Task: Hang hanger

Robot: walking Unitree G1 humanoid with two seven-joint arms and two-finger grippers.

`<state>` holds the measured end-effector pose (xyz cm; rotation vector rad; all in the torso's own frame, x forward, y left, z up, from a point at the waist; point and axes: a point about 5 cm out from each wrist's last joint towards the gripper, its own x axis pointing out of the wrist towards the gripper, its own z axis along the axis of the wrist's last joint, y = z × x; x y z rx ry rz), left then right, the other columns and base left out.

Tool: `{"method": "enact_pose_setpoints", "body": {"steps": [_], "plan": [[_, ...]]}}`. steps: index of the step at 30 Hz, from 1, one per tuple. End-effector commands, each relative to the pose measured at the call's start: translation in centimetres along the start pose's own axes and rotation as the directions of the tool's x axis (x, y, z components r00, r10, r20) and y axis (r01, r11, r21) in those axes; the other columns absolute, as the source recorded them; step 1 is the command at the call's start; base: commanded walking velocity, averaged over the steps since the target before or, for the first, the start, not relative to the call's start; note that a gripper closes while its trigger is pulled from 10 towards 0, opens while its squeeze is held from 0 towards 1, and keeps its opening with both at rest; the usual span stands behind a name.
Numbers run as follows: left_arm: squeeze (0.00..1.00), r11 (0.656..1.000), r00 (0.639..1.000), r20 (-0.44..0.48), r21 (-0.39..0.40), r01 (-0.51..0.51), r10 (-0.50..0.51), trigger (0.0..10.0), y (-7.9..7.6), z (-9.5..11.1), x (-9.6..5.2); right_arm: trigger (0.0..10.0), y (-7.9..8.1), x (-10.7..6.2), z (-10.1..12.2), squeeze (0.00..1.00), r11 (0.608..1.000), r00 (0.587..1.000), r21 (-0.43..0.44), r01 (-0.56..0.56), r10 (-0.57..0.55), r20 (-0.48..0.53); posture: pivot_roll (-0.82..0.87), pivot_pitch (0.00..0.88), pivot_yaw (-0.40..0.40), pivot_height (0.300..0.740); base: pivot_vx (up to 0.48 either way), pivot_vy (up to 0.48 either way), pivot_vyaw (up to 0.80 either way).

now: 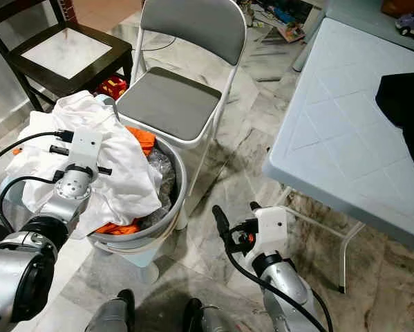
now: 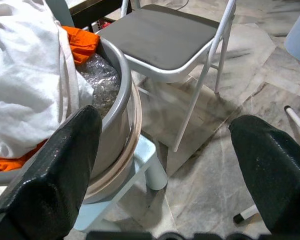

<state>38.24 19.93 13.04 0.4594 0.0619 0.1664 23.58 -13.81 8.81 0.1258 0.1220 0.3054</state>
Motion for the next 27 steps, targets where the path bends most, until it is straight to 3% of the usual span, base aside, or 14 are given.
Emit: {"method": "enact_pose_setpoints", "body": {"steps": [1, 5, 9, 10, 13, 16, 18, 21, 26, 27], "plan": [[0.00, 1.000, 1.000, 0.008, -0.009, 0.010, -0.010, 0.0, -0.5, -0.1, -0.2, 10.0, -0.7, -0.3, -0.3, 0.85, 1.000, 1.000, -0.007, 0.027, -0.027, -0.010, 0.17, 0.214, -0.168, 0.740, 0.000, 0.000, 0.00], [0.00, 1.000, 0.998, 0.063, -0.016, 0.011, -0.010, 0.0, -0.4, 0.8, -0.1, 10.0, -0.9, -0.2, -0.3, 0.85, 0.999, 0.999, -0.010, 0.035, -0.035, -0.007, 0.19, 0.208, -0.165, 0.740, 0.000, 0.000, 0.00], [0.00, 1.000, 0.967, 0.255, 0.020, 0.003, -0.008, 0.0, -0.1, 2.3, -0.6, 10.0, -1.2, 0.2, -0.1, 0.86, 0.999, 0.999, -0.012, 0.047, -0.047, 0.010, 0.20, 0.199, -0.157, 0.740, 0.000, 0.000, 0.00], [0.00, 1.000, 0.967, 0.255, 0.020, 0.003, -0.008, 0.0, -0.1, 2.3, -0.6, 10.0, -1.2, 0.2, -0.1, 0.86, 0.999, 0.999, -0.012, 0.047, -0.047, 0.010, 0.20, 0.199, -0.157, 0.740, 0.000, 0.000, 0.00], [0.00, 0.998, 0.929, 0.366, 0.014, 0.054, -0.055, 0.0, -0.8, 2.5, -2.0, 10.0, -1.4, 0.7, -0.1, 0.85, 0.999, 0.998, -0.004, 0.053, -0.053, 0.019, 0.23, 0.196, -0.156, 0.740, 0.000, 0.000, 0.00], [0.00, 0.996, 0.914, 0.397, 0.014, 0.089, -0.087, 0.0, -1.4, 2.2, -3.0, 10.0, -1.3, 0.9, -0.1, 0.86, 0.999, 0.999, -0.003, 0.050, -0.050, 0.018, 0.24, 0.195, -0.158, 0.740, 0.000, 0.000, 0.00], [0.00, 0.990, 0.910, 0.391, 0.021, 0.140, -0.137, 0.0, -2.3, 0.9, -4.6, 10.0, -1.2, 1.1, -0.1, 0.86, 0.999, 0.999, -0.003, 0.042, -0.042, 0.021, 0.26, 0.199, -0.165, 0.740, 0.000, 0.000, 0.00], [0.00, 0.986, 0.918, 0.361, 0.031, 0.167, -0.166, 0.0, -2.9, -0.3, -5.5, 10.0, -1.1, 1.2, -0.1, 0.86, 0.999, 0.999, -0.004, 0.035, -0.035, 0.021, 0.26, 0.206, -0.176, 0.740, 0.000, 0.000, 0.00], [0.00, 0.978, 0.965, 0.167, -0.014, 0.209, -0.204, 0.0, -4.1, -5.0, -7.6, 10.0, -1.2, 1.3, -0.1, 0.85, 1.000, 1.000, -0.010, 0.017, -0.017, 0.015, 0.25, 0.219, -0.197, 0.740, 0.000, 0.000, 0.00], [0.00, 0.979, 0.977, 0.079, -0.032, 0.200, -0.196, 0.0, -4.1, -6.4, -7.9, 10.0, -1.3, 1.3, -0.1, 0.86, 1.000, 1.000, -0.014, 0.013, -0.013, 0.011, 0.25, 0.220, -0.203, 0.740, 0.000, 0.000, 0.00]]}}
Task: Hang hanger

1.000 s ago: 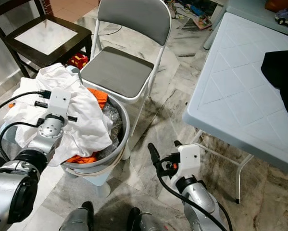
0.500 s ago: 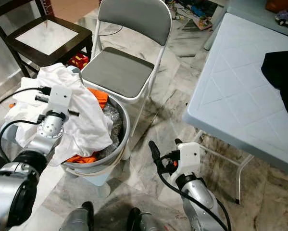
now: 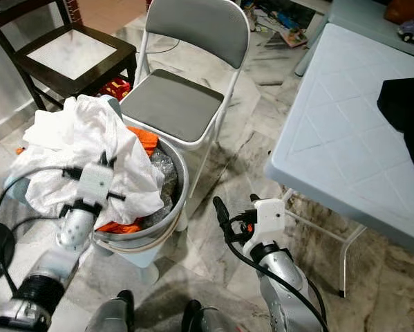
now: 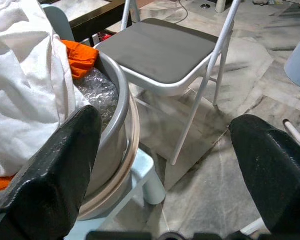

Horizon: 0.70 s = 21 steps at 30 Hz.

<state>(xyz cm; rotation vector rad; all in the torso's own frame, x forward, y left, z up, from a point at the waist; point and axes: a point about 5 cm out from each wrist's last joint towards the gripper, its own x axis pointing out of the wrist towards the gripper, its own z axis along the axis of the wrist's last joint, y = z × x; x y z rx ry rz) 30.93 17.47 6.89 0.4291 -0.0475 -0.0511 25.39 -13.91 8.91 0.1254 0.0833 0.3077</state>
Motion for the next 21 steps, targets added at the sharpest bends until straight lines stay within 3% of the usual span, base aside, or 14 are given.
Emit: {"method": "enact_pose_setpoints", "body": {"steps": [1, 4, 6, 7, 8, 9, 15, 17, 21], "plan": [[0.00, 1.000, 0.994, -0.107, -0.020, 0.004, -0.006, 0.0, -0.3, -1.6, -0.7, 10.0, -0.7, -0.4, -0.5, 0.86, 1.000, 0.999, -0.010, 0.015, -0.015, -0.029, 0.25, 0.220, -0.203, 0.740, 0.000, 0.000, 0.00], [0.00, 0.999, 0.985, -0.173, -0.037, -0.006, -0.001, 0.4, -0.2, -2.6, -1.2, 10.0, -0.7, -0.4, -0.5, 0.86, 1.000, 0.999, -0.012, 0.011, -0.011, -0.032, 0.24, 0.227, -0.209, 0.740, 0.000, 0.000, 0.00], [0.00, 0.999, 0.979, -0.204, -0.035, -0.011, 0.004, 10.0, -0.1, -3.1, -1.2, 10.0, -0.8, -0.5, -0.5, 0.86, 1.000, 0.999, -0.013, 0.009, -0.009, -0.033, 0.24, 0.229, -0.208, 0.740, 0.000, 0.000, 0.00], [0.07, 0.999, 0.978, -0.209, -0.035, -0.011, 0.003, 10.0, -0.1, -3.1, -1.2, 10.0, -0.8, -0.5, -0.5, 0.86, 1.000, 0.999, -0.013, 0.009, -0.009, -0.034, 0.24, 0.230, -0.208, 0.740, 0.000, 0.000, 0.00], [0.07, 0.999, 0.977, -0.212, -0.036, -0.010, 0.002, 10.0, 0.0, -3.2, -1.2, 10.0, -0.7, -0.5, -0.5, 0.86, 1.000, 0.999, -0.013, 0.009, -0.009, -0.034, 0.24, 0.230, -0.206, 0.740, 0.000, 0.000, 0.00], [1.00, 0.999, 0.978, -0.209, -0.038, -0.012, 0.004, 10.0, 0.0, -3.1, -1.2, 10.0, -0.7, -0.5, -0.5, 0.86, 1.000, 0.999, -0.013, 0.009, -0.010, -0.035, 0.24, 0.230, -0.206, 0.740, 0.000, 0.000, 0.00], [1.00, 0.999, 0.977, -0.212, -0.038, -0.017, 0.009, 10.0, 0.0, -2.6, -0.7, 10.0, -0.6, -0.7, -0.7, 0.86, 1.000, 0.999, -0.008, 0.011, -0.012, -0.036, 0.23, 0.235, -0.201, 0.740, 0.000, 0.000, 0.00], [0.00, 0.998, 0.979, -0.206, -0.062, -0.024, 0.010, 10.0, -0.2, -2.2, -0.5, 10.0, -0.6, -0.8, -0.7, 0.86, 1.000, 0.999, -0.006, 0.012, -0.012, -0.037, 0.23, 0.236, -0.200, 0.740, 0.000, 0.000, 0.00], [0.00, 0.995, 0.979, -0.205, -0.094, -0.033, 0.013, 10.0, -0.5, -1.8, -0.2, 10.0, -0.6, -0.8, -0.7, 0.86, 1.000, 0.999, -0.006, 0.012, -0.013, -0.037, 0.23, 0.236, -0.201, 0.740, 0.000, 0.000, 0.00]]}}
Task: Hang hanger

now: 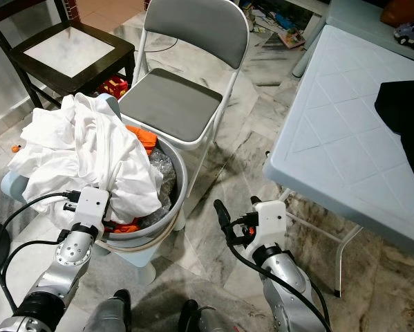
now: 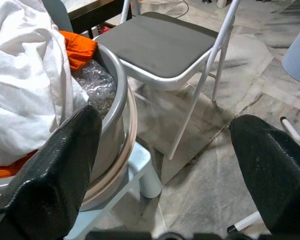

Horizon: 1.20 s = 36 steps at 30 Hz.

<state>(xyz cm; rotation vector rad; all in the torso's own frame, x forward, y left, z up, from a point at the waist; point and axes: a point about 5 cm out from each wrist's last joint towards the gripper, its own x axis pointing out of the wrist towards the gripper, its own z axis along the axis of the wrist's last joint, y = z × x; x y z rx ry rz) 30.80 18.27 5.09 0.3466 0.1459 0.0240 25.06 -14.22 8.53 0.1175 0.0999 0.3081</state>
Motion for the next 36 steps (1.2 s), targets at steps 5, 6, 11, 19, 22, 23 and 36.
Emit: {"method": "enact_pose_setpoints", "body": {"steps": [5, 6, 11, 19, 22, 23, 36], "plan": [[0.80, 1.000, 1.000, 0.007, -0.027, 0.006, -0.006, 10.0, -0.8, 0.7, 0.1, 10.0, -0.4, -0.3, -0.3, 0.86, 1.000, 1.000, -0.004, 0.010, -0.010, -0.019, 0.23, 0.231, -0.204, 0.740, 0.000, 0.000, 0.00], [0.77, 1.000, 1.000, 0.007, -0.027, 0.005, -0.004, 10.0, -0.8, 0.7, 0.1, 10.0, -0.4, -0.3, -0.3, 0.86, 1.000, 1.000, -0.005, 0.009, -0.010, -0.019, 0.23, 0.231, -0.204, 0.740, 0.000, 0.000, 0.00], [0.65, 0.998, 0.999, -0.023, -0.062, -0.033, 0.031, 10.0, -0.9, 0.8, 0.8, 10.0, -0.6, -0.3, -0.2, 0.86, 1.000, 1.000, -0.009, 0.010, -0.010, -0.017, 0.23, 0.224, -0.207, 0.740, 0.000, 0.000, 0.00], [0.00, 0.997, 0.998, -0.046, -0.075, -0.036, 0.032, 10.0, -1.3, 1.5, 1.9, 10.0, -0.6, -0.2, -0.1, 0.87, 1.000, 1.000, -0.014, 0.012, -0.013, -0.014, 0.22, 0.209, -0.201, 0.740, 0.000, 0.000, 0.00], [0.00, 0.993, 0.999, -0.044, -0.118, -0.005, 0.000, 0.0, -1.8, 1.8, 2.3, 10.0, -0.7, -0.1, 0.0, 0.87, 1.000, 1.000, -0.015, 0.015, -0.016, -0.011, 0.22, 0.205, -0.198, 0.740, 0.000, 0.000, 0.00], [0.00, 0.992, 0.999, -0.049, -0.128, 0.002, -0.008, 0.0, -1.9, 1.8, 2.3, 10.0, -0.8, -0.1, 0.0, 0.87, 1.000, 1.000, -0.016, 0.018, -0.018, -0.009, 0.22, 0.201, -0.195, 0.740, 0.000, 0.000, 0.00], [0.00, 0.992, 0.998, -0.056, -0.124, -0.011, 0.005, 0.0, -1.4, 1.4, 2.3, 10.0, -1.1, 0.1, 0.2, 0.87, 0.999, 0.999, -0.019, 0.035, -0.035, 0.002, 0.23, 0.185, -0.185, 0.740, 0.000, 0.000, 0.00]]}}
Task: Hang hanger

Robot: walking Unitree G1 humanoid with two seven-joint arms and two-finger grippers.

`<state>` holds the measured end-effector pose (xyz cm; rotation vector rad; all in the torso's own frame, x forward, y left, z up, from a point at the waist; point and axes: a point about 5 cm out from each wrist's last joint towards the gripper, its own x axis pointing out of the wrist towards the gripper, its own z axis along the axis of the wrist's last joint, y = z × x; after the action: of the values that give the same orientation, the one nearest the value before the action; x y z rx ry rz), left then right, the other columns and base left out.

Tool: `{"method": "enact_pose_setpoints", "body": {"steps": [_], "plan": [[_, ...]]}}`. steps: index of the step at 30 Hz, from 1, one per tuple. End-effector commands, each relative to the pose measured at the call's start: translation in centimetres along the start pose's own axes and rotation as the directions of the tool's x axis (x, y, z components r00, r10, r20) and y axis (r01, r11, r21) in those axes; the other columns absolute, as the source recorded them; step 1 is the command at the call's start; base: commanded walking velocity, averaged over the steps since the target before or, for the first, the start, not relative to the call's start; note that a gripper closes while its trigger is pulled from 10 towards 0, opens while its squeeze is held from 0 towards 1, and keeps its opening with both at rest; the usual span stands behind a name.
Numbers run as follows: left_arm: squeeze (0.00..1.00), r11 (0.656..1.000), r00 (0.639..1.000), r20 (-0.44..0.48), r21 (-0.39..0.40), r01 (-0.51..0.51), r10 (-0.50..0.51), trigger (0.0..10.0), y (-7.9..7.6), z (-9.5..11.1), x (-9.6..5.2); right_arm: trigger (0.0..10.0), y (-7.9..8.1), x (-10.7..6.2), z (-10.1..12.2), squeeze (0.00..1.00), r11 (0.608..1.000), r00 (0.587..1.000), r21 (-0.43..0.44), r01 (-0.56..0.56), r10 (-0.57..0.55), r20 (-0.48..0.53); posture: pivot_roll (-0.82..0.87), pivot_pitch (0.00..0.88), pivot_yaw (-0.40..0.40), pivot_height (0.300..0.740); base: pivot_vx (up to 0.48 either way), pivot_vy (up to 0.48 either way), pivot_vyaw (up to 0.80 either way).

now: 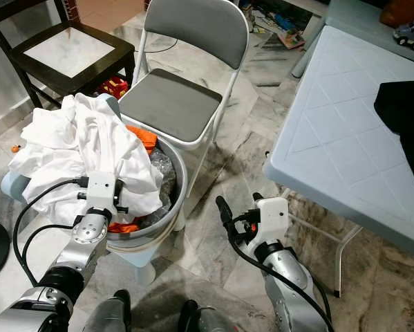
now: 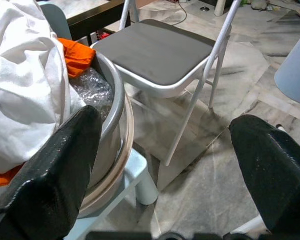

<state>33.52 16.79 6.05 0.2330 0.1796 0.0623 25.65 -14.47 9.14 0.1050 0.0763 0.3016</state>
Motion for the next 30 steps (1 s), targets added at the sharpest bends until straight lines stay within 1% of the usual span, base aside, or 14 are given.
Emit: {"method": "enact_pose_setpoints", "body": {"steps": [1, 4, 6, 13, 16, 19, 20, 21, 22, 23, 24, 25, 27, 30], "plan": [[0.00, 1.000, 1.000, -0.008, -0.004, 0.011, -0.011, 0.0, -0.2, -0.3, -0.1, 10.0, -0.7, -0.3, -0.5, 0.87, 1.000, 0.999, -0.003, 0.027, -0.028, -0.018, 0.23, 0.183, -0.185, 0.740, 0.000, 0.000, 0.00], [0.00, 1.000, 1.000, 0.017, 0.025, 0.008, -0.008, 0.0, -0.2, 0.0, -0.1, 10.0, -0.7, -0.2, -0.5, 0.87, 1.000, 1.000, -0.002, 0.026, -0.026, -0.016, 0.24, 0.183, -0.184, 0.740, 0.000, 0.000, 0.00], [0.00, 0.997, 0.997, 0.076, 0.074, 0.027, -0.033, 0.0, -0.6, 0.8, -0.2, 10.0, -0.6, 0.0, -0.4, 0.87, 1.000, 1.000, 0.000, 0.024, -0.024, -0.014, 0.24, 0.183, -0.184, 0.740, 0.000, 0.000, 0.00], [0.00, 0.993, 0.992, 0.118, 0.115, 0.041, -0.054, 0.0, -1.0, 1.3, -0.2, 10.0, -0.6, 0.1, -0.5, 0.87, 1.000, 1.000, 0.004, 0.026, -0.026, -0.010, 0.24, 0.179, -0.167, 0.740, 0.000, 0.000, 0.00], [0.00, 0.990, 0.987, 0.130, 0.120, 0.080, -0.095, 0.0, -1.3, 1.6, -0.2, 10.0, -0.5, 0.2, -0.6, 0.86, 0.999, 0.999, 0.011, 0.037, -0.037, -0.004, 0.24, 0.167, -0.150, 0.740, 0.000, 0.000, 0.00], [0.00, 0.979, 0.970, 0.176, 0.146, 0.144, -0.169, 0.0, -2.2, 2.7, -0.1, 10.0, -0.7, 0.2, -0.6, 0.85, 0.997, 0.998, 0.041, 0.062, -0.062, 0.008, 0.24, 0.152, -0.136, 0.740, 0.000, 0.000, 0.00], [0.00, 0.976, 0.966, 0.181, 0.149, 0.158, -0.184, 0.0, -2.4, 3.0, -0.1, 10.0, -0.8, 0.2, -0.6, 0.56, 0.996, 0.998, 0.051, 0.068, -0.069, 0.011, 0.24, 0.147, -0.133, 0.740, 0.000, 0.000, 0.00], [0.00, 0.964, 0.952, 0.201, 0.182, 0.194, -0.230, 0.0, -2.9, 3.8, 0.0, 10.0, -0.9, 0.1, -0.6, 0.47, 0.994, 0.996, 0.062, 0.085, -0.086, 0.017, 0.23, 0.142, -0.128, 0.740, 0.000, 0.000, 0.00], [0.00, 0.964, 0.952, 0.201, 0.182, 0.194, -0.230, 0.0, -2.9, 3.8, 0.0, 10.0, -0.9, 0.1, -0.6, 0.47, 0.994, 0.996, 0.062, 0.085, -0.086, 0.017, 0.23, 0.142, -0.128, 0.740, 0.000, 0.000, 0.00], [0.00, 0.954, 0.940, 0.222, 0.210, 0.213, -0.258, 0.0, -3.1, 4.4, 0.0, 10.0, -0.9, 0.1, -0.6, 0.00, 0.993, 0.995, 0.069, 0.095, -0.096, 0.017, 0.23, 0.137, -0.123, 0.740, 0.000, 0.000, 0.00], [0.00, 0.936, 0.921, 0.234, 0.245, 0.254, -0.311, 0.0, -3.5, 5.1, 0.0, 10.0, -0.8, 0.1, -0.6, 0.00, 0.991, 0.993, 0.078, 0.110, -0.113, 0.022, 0.23, 0.125, -0.114, 0.740, 0.000, 0.000, 0.00], [0.00, 0.936, 0.921, 0.234, 0.245, 0.254, -0.311, 0.0, -3.5, 5.1, 0.0, 10.0, -0.8, 0.1, -0.6, 0.00, 0.991, 0.993, 0.078, 0.110, -0.113, 0.022, 0.23, 0.125, -0.114, 0.740, 0.000, 0.000, 0.00], [0.00, 0.913, 0.898, 0.234, 0.267, 0.309, -0.373, 0.0, -4.0, 5.6, 0.1, 10.0, -0.9, 0.0, -0.6, 0.00, 0.986, 0.990, 0.093, 0.135, -0.139, 0.034, 0.23, 0.106, -0.094, 0.740, 0.000, 0.000, 0.00], [0.00, 0.858, 0.848, 0.214, 0.304, 0.414, -0.485, 0.0, -5.1, 6.2, 0.0, 10.0, -1.7, -0.3, -0.9, 0.00, 0.963, 0.970, 0.141, 0.228, -0.237, 0.049, 0.24, 0.071, -0.048, 0.740, 0.000, 0.000, 0.00]]}}
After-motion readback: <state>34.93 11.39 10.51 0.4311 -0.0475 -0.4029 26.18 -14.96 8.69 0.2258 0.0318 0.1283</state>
